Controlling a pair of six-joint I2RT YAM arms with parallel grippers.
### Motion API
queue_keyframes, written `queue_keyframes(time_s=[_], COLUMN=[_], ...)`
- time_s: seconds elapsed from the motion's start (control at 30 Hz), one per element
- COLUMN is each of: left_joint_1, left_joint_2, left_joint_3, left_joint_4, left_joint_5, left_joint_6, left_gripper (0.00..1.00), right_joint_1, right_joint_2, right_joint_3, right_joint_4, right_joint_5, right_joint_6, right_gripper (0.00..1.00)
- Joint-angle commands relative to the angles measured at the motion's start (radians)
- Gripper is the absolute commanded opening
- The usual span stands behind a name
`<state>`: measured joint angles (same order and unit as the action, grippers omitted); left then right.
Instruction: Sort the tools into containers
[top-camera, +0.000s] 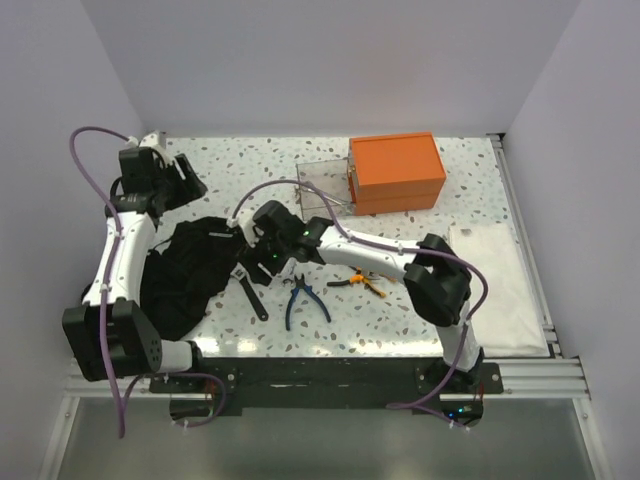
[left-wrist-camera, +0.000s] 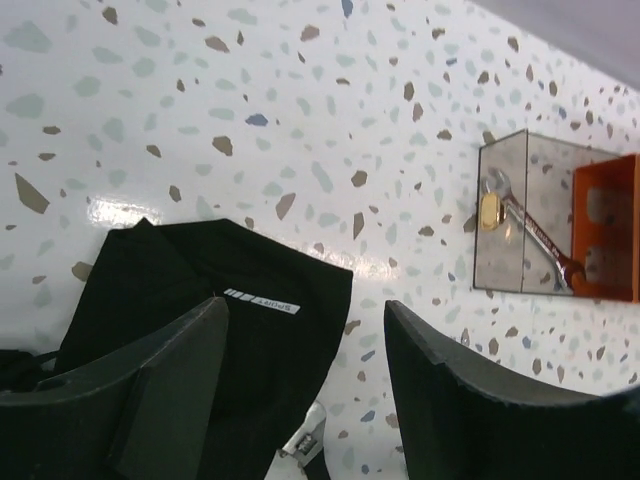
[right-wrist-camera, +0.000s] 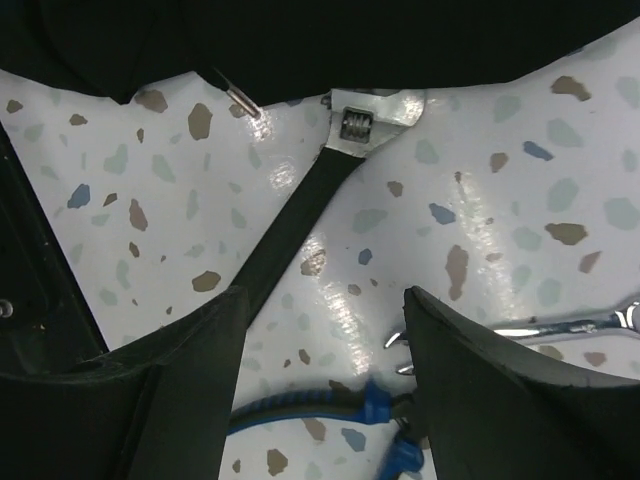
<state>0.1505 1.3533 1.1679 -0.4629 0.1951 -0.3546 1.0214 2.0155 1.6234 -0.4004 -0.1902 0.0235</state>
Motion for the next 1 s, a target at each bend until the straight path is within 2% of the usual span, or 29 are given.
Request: queue_keyframes(time_s=[0.0,0.1,0.33,0.47,0.5,0.63,0.73,0.77,0.87,0.9,0.97], left_joint_1=[0.012,0.021,0.023,0.023,0.024,0.026,0.024,0.024,0.024,0.024,0.024], left_joint_2=[-0.075,-0.106,-0.171,-0.175,-0.175,-0.172,-0.166,-0.164,-0.161,-0.161,-0.169], left_joint_3=[0.013,-0.007,-0.062,-0.071,-0.074,-0.074,-0.074,-0.076,-0.089,-0.108,-0.176], left_joint_4=[0.095,0.098,0.109,0.104,0.104,0.095,0.093,0.096,0.121,0.133,0.240], left_joint_5=[-0.060,-0.056,-0.048,-0.040,-0.040,-0.020,0.003,0.016,0.035,0.052,0.185], left_joint_6=[-0.083,-0.080,-0.078,-0.078,-0.078,-0.081,-0.086,-0.086,-0.090,-0.098,-0.087], left_gripper=[0.69,0.70,0.70,0.70,0.70,0.70,0.70,0.70,0.69,0.69,0.67], right_joint_1=[0.061,0.130,0.149,0.149,0.146,0.119,0.073,0.060,0.008,-0.029,-0.069], right_joint_2=[0.066,0.124,0.253,0.321,0.345,0.365,0.351,0.345,0.307,0.295,0.247], right_joint_3=[0.084,0.118,0.223,0.285,0.291,0.256,0.185,0.153,0.115,0.101,0.055], right_joint_4=[-0.005,-0.014,-0.021,-0.035,-0.046,-0.104,-0.112,-0.112,-0.098,-0.054,-0.006], right_joint_5=[0.138,0.306,0.457,0.468,0.468,0.417,0.251,0.211,0.115,0.021,-0.076], right_joint_6=[0.058,0.067,0.162,0.176,0.187,0.245,0.273,0.268,0.256,0.275,0.323], right_gripper=[0.68,0.70,0.73,0.67,0.61,0.54,0.31,0.18,0.00,0.00,0.00])
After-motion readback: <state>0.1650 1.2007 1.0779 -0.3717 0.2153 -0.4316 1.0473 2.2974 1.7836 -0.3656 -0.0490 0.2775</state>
